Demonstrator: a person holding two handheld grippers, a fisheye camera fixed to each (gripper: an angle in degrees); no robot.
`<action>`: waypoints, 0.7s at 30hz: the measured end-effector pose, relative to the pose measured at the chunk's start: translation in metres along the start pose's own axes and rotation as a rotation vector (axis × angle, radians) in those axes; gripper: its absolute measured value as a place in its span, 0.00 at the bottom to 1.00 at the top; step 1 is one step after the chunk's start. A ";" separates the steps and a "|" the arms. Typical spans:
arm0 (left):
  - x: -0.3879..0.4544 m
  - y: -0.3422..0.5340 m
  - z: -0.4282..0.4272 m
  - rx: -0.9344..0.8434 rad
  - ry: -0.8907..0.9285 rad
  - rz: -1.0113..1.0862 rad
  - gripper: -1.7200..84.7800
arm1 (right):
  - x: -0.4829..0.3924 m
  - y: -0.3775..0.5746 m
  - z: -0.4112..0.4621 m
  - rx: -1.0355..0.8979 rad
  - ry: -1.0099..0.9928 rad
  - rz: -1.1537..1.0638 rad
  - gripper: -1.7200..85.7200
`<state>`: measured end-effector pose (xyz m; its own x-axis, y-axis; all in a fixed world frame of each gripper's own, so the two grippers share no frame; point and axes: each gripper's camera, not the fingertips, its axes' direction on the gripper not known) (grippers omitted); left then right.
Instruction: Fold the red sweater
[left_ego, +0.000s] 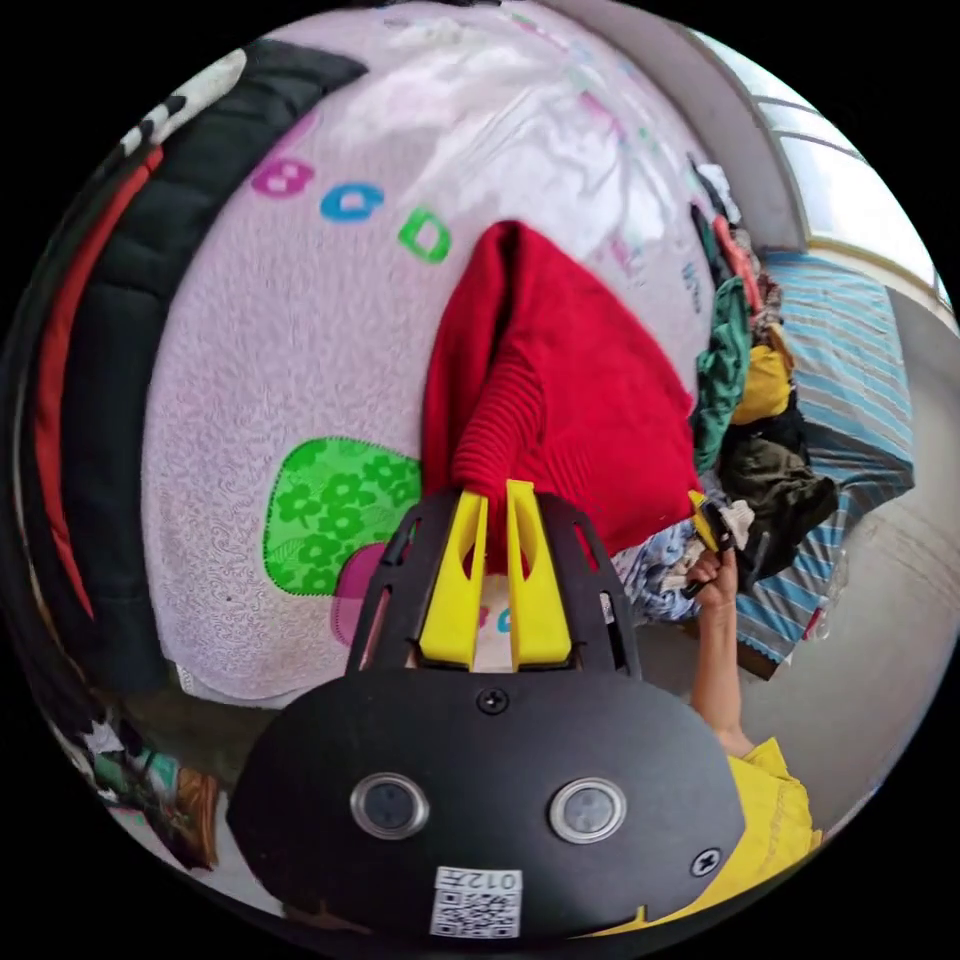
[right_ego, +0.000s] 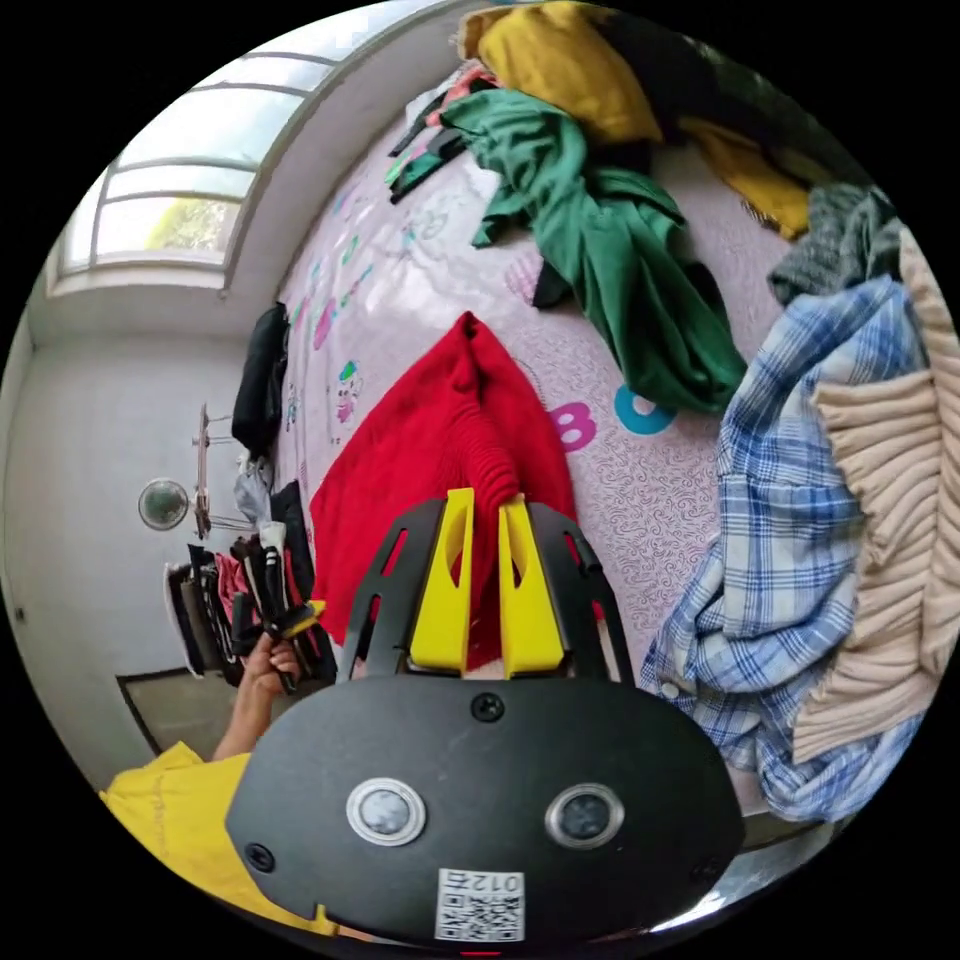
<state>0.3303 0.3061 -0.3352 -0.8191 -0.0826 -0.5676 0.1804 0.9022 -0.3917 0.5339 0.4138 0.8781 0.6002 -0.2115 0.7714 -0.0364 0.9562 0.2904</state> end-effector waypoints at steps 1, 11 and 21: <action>-0.008 -0.005 0.024 -0.100 -0.022 -0.018 0.10 | 0.015 -0.003 0.015 -0.029 -0.013 0.053 0.05; 0.013 0.017 -0.003 0.045 0.069 -0.027 0.05 | 0.025 0.050 0.029 0.083 0.124 0.073 0.09; 0.206 0.034 -0.015 0.188 -0.215 0.509 0.02 | -0.075 0.082 0.099 0.155 0.171 -0.470 0.03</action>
<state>0.1594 0.3264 -0.4550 -0.4787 0.2399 -0.8446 0.6323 0.7616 -0.1421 0.4072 0.4883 0.9002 0.7014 -0.5620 0.4383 0.1582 0.7224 0.6731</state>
